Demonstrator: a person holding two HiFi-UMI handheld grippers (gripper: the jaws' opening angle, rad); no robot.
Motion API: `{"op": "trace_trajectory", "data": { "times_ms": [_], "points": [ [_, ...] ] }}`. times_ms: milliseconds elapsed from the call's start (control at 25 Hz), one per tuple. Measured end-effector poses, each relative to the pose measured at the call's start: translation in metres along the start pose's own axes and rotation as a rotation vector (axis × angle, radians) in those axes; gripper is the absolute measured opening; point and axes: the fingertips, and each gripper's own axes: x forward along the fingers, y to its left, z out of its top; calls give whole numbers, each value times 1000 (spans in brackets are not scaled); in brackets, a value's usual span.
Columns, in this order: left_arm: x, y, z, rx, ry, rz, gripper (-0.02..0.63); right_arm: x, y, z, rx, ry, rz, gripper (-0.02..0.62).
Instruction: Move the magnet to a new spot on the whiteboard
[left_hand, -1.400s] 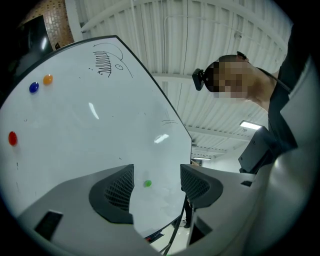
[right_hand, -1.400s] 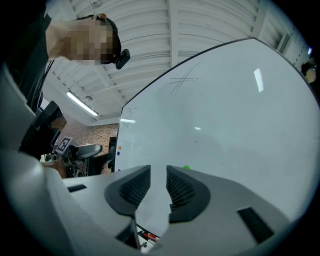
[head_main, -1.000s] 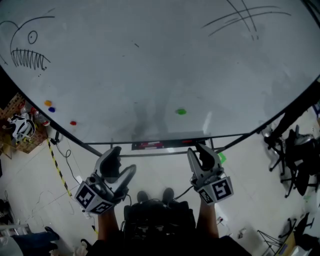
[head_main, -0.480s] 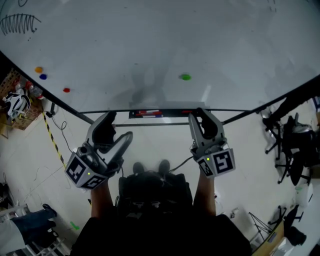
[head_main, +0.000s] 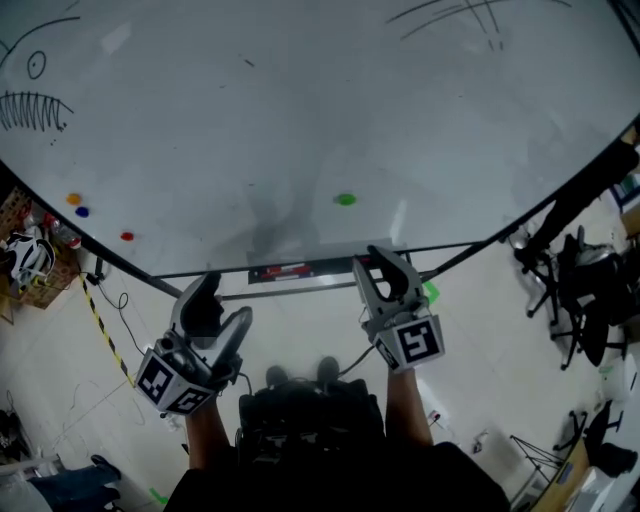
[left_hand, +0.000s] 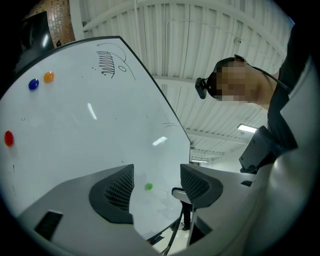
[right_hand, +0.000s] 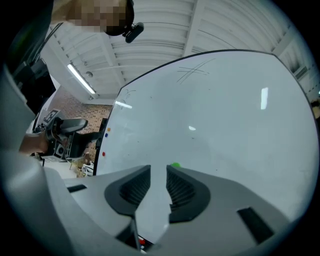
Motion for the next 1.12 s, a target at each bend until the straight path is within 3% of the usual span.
{"op": "trace_trajectory", "data": {
  "times_ms": [480, 1120],
  "points": [
    [3, 8, 0, -25, -21, 4, 281, 20, -12, -4, -41, 24, -28, 127],
    [-1, 11, -2, 0, -4, 25, 281, 50, -28, -15, -150, 100, -158, 138]
  ]
}}
